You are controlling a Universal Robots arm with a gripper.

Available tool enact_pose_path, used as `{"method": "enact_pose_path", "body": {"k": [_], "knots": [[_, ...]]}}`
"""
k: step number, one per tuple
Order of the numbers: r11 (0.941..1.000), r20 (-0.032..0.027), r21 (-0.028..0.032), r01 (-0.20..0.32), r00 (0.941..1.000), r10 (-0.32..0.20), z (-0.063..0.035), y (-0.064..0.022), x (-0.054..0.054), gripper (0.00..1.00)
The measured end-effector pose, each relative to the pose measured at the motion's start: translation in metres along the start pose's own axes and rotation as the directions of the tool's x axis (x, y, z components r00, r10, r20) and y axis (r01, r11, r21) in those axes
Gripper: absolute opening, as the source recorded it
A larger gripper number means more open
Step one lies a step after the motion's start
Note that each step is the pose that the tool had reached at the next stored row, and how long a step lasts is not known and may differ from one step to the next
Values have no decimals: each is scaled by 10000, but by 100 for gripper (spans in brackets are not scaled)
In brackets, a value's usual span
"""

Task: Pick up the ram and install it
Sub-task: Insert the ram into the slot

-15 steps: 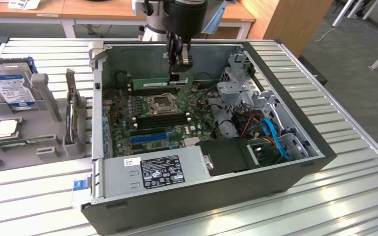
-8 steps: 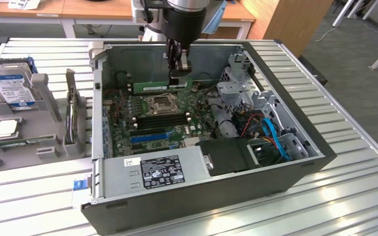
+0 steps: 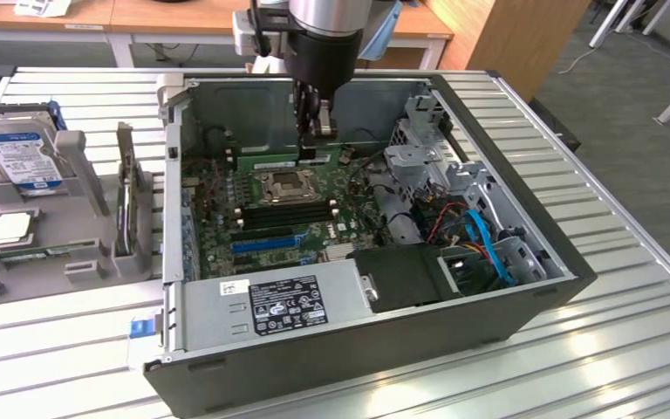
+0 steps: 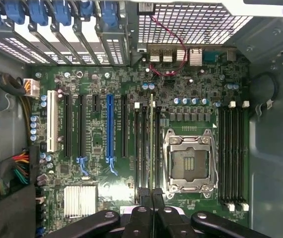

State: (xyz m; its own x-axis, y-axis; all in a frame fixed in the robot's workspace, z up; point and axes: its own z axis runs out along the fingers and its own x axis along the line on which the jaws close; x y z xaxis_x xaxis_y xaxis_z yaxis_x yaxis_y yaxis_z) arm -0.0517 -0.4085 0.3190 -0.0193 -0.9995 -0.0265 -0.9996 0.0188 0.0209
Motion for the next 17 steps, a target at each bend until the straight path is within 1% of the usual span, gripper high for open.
{"method": "enact_pose_path", "body": {"k": [9,17], "knots": [[10000,0,0,0,10000,0,151,-3,5,11],[10000,-1,-1,0,10000,0,250,-5,8,11]]}}
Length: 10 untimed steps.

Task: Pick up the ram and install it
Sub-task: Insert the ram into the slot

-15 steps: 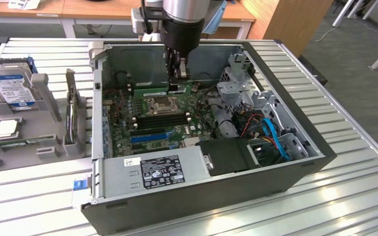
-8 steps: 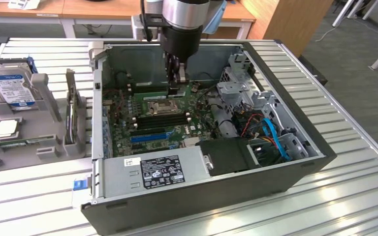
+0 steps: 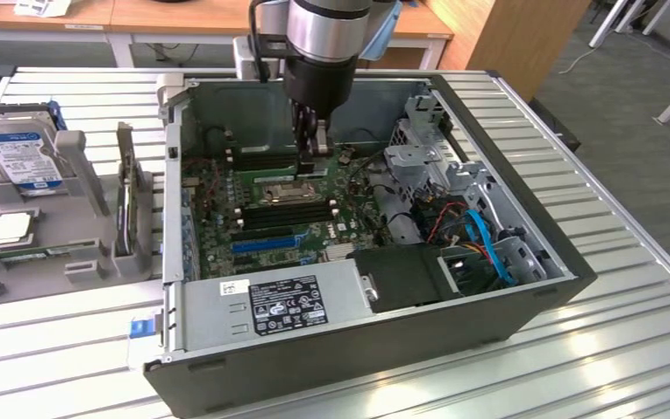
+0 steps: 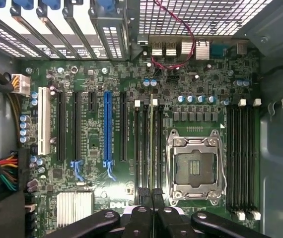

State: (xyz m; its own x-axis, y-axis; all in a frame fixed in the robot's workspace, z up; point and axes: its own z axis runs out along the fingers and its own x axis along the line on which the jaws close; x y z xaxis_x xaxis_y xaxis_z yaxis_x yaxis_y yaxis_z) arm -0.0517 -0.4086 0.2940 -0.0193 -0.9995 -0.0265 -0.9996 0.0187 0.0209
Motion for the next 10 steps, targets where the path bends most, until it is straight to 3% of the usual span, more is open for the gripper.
{"method": "enact_pose_path", "body": {"k": [10], "knots": [[10000,1,0,0,10000,0,20,-19,1,11]]}}
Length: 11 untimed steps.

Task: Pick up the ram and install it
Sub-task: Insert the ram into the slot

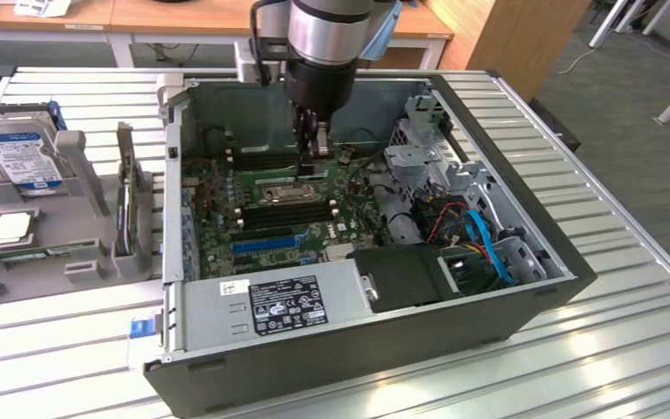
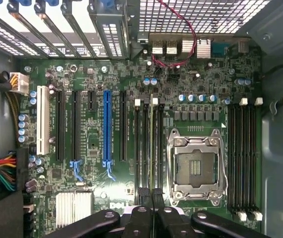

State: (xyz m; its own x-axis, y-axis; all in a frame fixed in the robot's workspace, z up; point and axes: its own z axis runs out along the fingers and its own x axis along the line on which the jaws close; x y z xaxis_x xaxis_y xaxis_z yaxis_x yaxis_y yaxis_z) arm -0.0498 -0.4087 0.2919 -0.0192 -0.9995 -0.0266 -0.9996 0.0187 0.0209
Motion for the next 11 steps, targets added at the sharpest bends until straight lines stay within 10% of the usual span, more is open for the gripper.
{"method": "enact_pose_path", "body": {"k": [11], "knots": [[10000,-1,-3,1,10000,-1,-2,-35,21,11]]}}
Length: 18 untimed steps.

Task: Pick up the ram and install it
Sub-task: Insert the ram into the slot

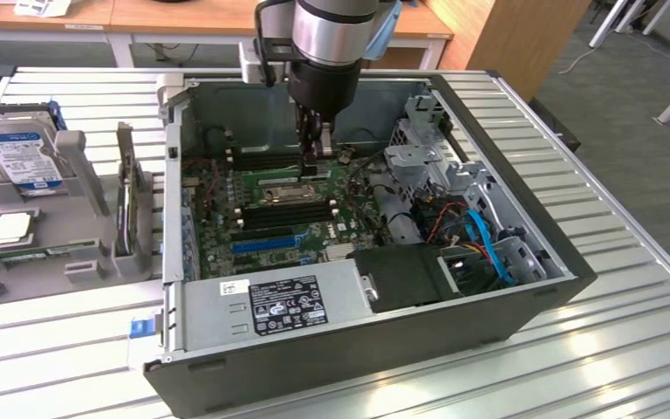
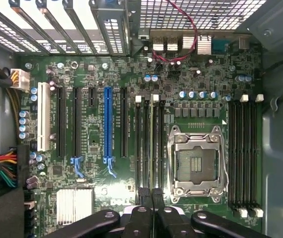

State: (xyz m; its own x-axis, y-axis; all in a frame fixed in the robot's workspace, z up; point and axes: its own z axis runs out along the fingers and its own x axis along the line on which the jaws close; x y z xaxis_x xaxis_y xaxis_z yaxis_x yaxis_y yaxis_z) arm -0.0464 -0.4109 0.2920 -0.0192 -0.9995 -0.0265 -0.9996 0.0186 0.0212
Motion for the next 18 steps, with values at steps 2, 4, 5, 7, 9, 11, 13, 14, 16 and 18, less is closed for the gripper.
{"method": "enact_pose_path", "body": {"k": [2,4,5,7,9,11,13,14,16,18], "knots": [[10000,0,0,0,10000,0,-1,0,20,11],[10000,0,0,-1,10000,1,-1,0,39,11],[10000,0,0,-1,10000,1,-1,-1,48,11],[10000,0,1,-1,10000,1,-2,-1,65,11],[10000,0,0,-1,10000,1,-2,-1,81,11],[10000,-1,0,-2,10000,2,-3,0,90,11],[10000,-1,0,0,10000,0,-3,-2,103,11],[10000,-1,0,0,10000,0,-3,-2,109,11],[10000,0,0,-2,10000,2,-3,-1,112,11],[10000,0,0,-2,10000,2,-3,-1,112,11]]}}
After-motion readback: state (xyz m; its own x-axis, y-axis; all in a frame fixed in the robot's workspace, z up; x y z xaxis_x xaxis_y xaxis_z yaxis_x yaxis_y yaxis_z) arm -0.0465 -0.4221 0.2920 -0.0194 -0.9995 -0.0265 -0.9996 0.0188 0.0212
